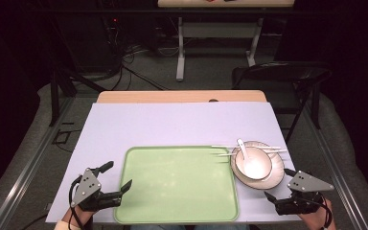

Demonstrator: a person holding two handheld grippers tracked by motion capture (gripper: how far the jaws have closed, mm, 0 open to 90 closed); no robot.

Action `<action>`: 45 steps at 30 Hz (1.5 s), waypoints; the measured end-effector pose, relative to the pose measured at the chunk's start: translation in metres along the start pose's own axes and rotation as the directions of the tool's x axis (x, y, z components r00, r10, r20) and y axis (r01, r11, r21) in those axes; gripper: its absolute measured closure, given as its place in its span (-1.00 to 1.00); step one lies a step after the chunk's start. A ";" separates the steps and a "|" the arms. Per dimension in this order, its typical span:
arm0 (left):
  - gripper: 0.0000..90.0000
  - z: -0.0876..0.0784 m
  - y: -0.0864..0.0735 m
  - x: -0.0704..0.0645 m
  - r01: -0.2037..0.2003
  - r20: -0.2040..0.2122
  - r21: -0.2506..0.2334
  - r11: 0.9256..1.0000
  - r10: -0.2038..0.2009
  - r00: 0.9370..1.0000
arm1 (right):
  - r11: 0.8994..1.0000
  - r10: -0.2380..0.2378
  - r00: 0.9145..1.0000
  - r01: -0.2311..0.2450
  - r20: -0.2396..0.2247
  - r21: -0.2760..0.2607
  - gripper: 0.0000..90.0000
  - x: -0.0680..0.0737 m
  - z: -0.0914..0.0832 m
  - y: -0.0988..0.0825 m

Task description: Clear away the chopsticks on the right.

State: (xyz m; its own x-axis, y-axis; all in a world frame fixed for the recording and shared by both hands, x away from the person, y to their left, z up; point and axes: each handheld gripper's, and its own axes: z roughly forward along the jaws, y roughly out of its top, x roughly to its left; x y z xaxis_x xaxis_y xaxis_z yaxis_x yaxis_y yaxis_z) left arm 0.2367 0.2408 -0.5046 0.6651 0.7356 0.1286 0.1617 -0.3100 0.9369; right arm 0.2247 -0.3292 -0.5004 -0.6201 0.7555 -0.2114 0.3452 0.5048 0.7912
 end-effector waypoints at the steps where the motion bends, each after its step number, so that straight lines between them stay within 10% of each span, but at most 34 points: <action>1: -0.66 0.000 0.000 0.000 0.002 -0.001 -0.001 1.000 -0.002 1.000 | 1.000 -0.006 1.000 0.006 -0.001 -0.003 -0.94 0.001 0.000 0.002; 20: -0.66 -0.001 0.000 0.003 0.037 0.023 -0.011 0.999 -0.037 0.999 | 0.999 -0.030 0.999 0.029 -0.038 -0.024 -0.95 0.004 0.016 0.030; 45: -0.69 0.000 -0.001 0.003 0.024 0.025 -0.005 1.000 -0.024 0.999 | 0.997 -0.009 0.998 0.014 -0.062 0.082 -1.00 -0.047 0.052 0.075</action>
State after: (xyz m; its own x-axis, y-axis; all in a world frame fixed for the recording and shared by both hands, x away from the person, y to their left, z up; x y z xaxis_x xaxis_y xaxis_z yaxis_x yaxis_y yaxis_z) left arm 0.2384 0.2436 -0.5047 0.6791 0.7275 0.0981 0.1739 -0.2892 0.9413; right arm 0.3165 -0.3049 -0.4611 -0.6653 0.7239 -0.1825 0.3934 0.5477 0.7385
